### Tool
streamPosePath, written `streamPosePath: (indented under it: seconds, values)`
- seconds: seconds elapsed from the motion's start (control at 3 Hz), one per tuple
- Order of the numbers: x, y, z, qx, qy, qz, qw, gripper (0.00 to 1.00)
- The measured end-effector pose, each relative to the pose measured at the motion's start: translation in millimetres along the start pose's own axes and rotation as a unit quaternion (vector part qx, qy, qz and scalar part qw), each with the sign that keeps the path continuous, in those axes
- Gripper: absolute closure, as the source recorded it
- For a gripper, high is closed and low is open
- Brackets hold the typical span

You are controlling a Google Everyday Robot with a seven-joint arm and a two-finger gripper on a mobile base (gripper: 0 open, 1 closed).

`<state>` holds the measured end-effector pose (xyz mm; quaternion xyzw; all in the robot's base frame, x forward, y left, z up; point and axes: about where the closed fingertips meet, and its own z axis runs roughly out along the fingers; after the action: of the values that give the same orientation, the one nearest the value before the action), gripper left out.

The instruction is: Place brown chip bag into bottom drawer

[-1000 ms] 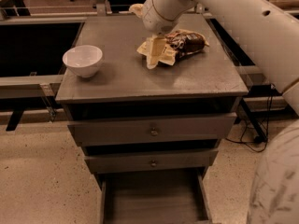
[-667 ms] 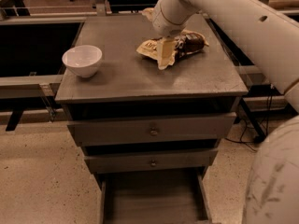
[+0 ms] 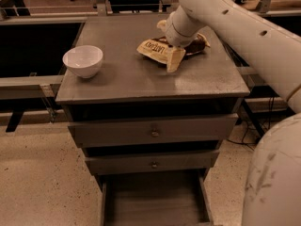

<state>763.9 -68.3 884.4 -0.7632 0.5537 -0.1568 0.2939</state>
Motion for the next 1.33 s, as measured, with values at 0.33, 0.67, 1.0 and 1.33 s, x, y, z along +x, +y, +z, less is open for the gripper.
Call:
streamPosePath:
  seconds: [0.33, 0.67, 1.0, 1.33]
  values:
    - [2, 0, 16, 0.003, -0.008, 0.003, 1.0, 0.41]
    - [-1, 5, 20, 0.006, -0.016, 0.008, 0.9998, 0.63]
    - [-5, 8, 20, 0.009, -0.024, 0.01, 0.9996, 0.87]
    - [-22, 10, -28, 0.057, -0.066, 0.027, 0.9958, 1.0]
